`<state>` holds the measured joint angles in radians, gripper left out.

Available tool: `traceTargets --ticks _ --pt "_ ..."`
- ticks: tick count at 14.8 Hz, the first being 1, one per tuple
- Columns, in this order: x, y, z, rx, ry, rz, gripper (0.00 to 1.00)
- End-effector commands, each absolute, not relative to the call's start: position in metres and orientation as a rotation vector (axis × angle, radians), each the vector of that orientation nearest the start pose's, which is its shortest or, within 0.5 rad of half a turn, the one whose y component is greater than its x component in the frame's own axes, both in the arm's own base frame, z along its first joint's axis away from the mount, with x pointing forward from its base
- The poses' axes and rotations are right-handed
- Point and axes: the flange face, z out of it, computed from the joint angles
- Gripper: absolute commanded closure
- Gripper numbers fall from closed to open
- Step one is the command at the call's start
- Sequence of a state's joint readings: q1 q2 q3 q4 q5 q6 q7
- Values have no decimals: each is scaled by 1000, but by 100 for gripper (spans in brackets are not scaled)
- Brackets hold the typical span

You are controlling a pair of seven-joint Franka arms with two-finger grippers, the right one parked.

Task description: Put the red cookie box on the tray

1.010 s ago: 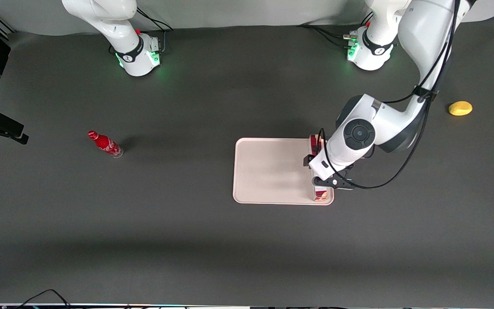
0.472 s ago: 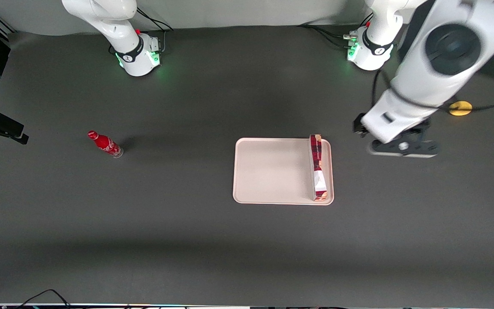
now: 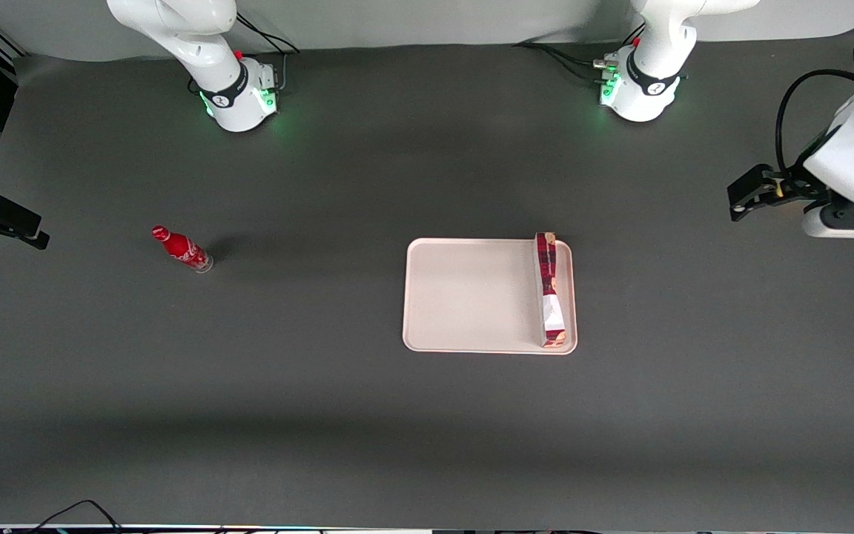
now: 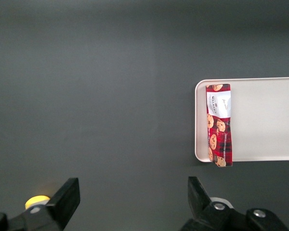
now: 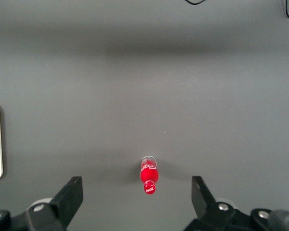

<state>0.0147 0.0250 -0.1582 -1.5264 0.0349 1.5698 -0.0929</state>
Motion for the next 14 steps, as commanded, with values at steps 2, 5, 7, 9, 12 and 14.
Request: traceTargets --ticks 2,5,7,9,12,14 --pt "531 -71 615 -3117 79 -101 0" --pt "549 -83 613 -3125 110 -123 0" --pt "572 -88 606 -3135 122 -115 0" --pt "577 -90 603 -3139 122 -108 0" --pt "579 -91 602 -3138 129 -110 0" --pt "579 -91 606 -3133 134 -118 0"
